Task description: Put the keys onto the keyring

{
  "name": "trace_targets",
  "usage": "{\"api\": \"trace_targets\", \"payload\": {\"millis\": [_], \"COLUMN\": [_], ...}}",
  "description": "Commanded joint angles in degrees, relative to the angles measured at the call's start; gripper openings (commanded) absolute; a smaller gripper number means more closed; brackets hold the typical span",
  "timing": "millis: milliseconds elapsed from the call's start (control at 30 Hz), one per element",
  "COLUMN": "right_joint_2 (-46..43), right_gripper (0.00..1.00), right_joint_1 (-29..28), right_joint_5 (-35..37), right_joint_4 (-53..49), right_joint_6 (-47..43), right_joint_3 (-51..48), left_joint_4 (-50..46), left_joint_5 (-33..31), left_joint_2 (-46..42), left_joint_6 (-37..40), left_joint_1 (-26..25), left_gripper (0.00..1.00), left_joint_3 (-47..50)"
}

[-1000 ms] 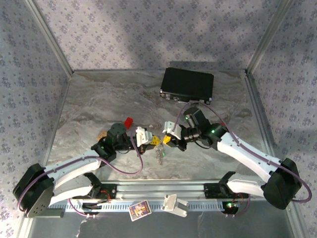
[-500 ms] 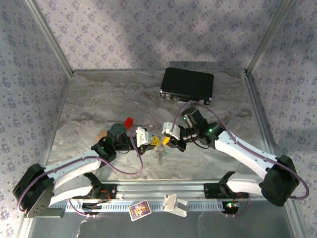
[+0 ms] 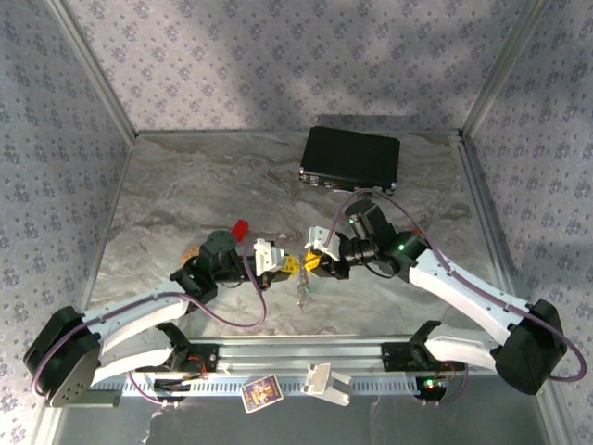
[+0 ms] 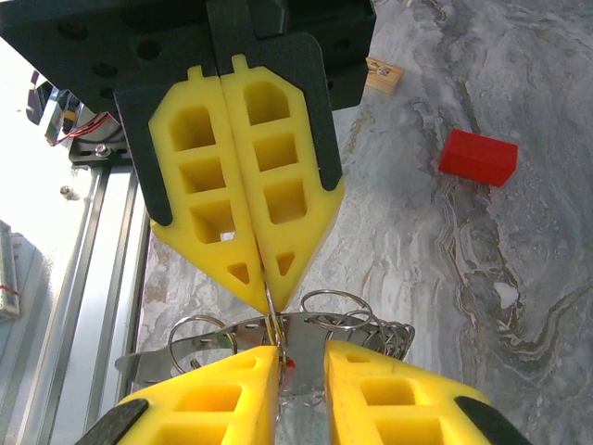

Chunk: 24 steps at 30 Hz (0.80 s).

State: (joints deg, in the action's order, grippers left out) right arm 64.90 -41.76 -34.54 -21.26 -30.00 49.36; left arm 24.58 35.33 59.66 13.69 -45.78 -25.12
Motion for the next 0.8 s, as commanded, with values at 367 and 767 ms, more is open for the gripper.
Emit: {"api": "trace_targets", "payload": {"millis": [367, 767], "right_joint_2": [1.4, 0.7], "right_gripper": [0.22, 0.16], "right_joint_1": [-0.2, -1.2], "right_joint_5": [-1.7, -2.1], "right_joint_4": [1.0, 3.5], "right_joint_6": [0.0, 1.0], "right_joint_3": [-0.5, -0.5], "left_joint_4": [4.3, 4.4], "left_joint_5": [0.8, 1.1], "left_joint_2": [-0.8, -0.7], "left_joint_6": [0.5, 0.3], "left_joint_1": [-0.5, -0.5], "left_gripper": [0.0, 0.0], "left_joint_3": [0.2, 0.0]}}
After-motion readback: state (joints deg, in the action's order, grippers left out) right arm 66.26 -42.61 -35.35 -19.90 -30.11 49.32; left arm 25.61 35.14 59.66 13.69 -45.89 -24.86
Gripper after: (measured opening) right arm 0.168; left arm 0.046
